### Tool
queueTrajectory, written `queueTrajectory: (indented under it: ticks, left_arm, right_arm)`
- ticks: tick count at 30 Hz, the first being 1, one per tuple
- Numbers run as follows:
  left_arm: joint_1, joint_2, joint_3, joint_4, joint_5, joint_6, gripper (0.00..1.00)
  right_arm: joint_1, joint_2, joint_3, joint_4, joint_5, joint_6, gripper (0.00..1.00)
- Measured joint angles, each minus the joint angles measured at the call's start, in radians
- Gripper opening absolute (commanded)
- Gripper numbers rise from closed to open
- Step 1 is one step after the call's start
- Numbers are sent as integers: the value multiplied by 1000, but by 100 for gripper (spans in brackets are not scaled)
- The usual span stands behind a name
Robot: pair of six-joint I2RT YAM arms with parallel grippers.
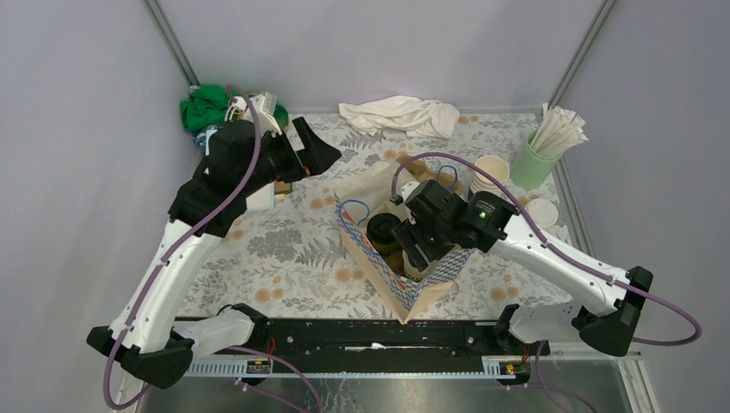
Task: Pack the takeout coffee
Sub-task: Place the coffee cup on the cup tray.
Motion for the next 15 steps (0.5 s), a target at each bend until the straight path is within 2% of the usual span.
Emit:
queueTrajectory:
  ticks: [5,9,11,15]
  left_arm:
    - [1,8,75,-171,98,-103,99]
    - [-10,18,70,-298,191,-191,99]
    - [-46,13,56,-342,202,-256,99]
    - [-190,-11,53,-393,174,-398,99]
  right_arm:
    - [0,-36,-10,-11,14,39,47]
    - [0,-52,-10,-21,37,63,47]
    - [-1,-53,-10,-31,48,71,46]
    - [-1,-51,-10,-39,60,77,46]
